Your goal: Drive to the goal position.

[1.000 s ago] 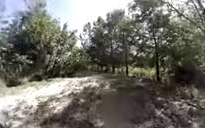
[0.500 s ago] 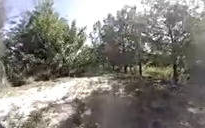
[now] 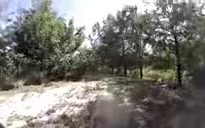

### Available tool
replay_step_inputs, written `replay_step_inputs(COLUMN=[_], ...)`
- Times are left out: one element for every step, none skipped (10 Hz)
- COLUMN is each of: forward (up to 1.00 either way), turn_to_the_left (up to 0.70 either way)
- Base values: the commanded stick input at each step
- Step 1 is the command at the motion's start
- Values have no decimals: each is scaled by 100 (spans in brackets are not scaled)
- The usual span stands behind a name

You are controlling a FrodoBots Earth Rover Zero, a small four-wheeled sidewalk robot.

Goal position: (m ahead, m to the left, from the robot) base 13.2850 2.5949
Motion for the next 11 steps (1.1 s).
replay_step_inputs(forward=[85, 85, 85, 85, 85, 85, 85, 85, 85, 85, 85], turn_to_the_left=[0, 0, 0, 0, 0, 0, 0, 0, 0, 0, 0])
